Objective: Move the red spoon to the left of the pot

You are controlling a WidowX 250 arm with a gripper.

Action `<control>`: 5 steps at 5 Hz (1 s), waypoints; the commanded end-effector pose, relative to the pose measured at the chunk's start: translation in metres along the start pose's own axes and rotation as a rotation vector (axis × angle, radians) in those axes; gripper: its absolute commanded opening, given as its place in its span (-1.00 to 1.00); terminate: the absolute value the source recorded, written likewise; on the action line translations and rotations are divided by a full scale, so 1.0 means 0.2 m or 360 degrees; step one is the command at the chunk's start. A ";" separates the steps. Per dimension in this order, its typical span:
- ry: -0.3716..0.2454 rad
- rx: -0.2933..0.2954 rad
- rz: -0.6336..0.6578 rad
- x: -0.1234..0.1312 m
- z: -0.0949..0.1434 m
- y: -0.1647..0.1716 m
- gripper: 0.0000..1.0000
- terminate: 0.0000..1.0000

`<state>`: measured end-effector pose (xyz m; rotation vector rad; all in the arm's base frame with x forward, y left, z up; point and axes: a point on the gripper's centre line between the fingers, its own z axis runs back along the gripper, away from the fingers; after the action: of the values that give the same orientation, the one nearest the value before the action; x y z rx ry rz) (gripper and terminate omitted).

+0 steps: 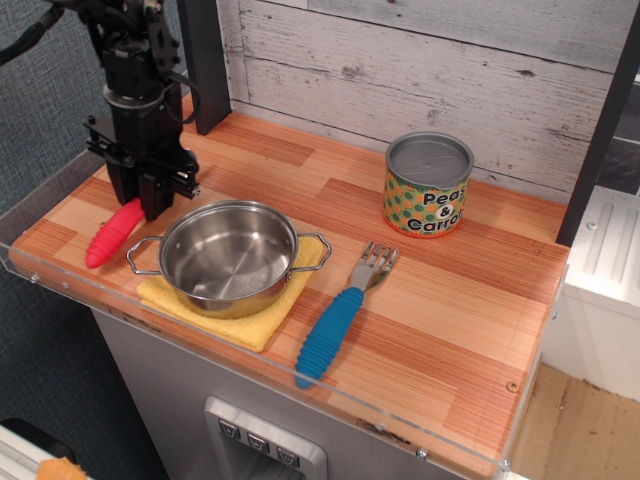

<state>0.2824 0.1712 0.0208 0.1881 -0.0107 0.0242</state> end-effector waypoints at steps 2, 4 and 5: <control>-0.0059 -0.0019 0.0001 -0.04 0.08 0.05 1.00 -1.00; -0.0118 -0.0048 0.0033 -0.05 0.14 0.08 1.00 -1.00; -0.0138 -0.0065 0.0109 -0.03 0.20 0.10 1.00 -1.00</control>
<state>0.2762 0.1739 0.0360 0.1021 -0.0353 0.0799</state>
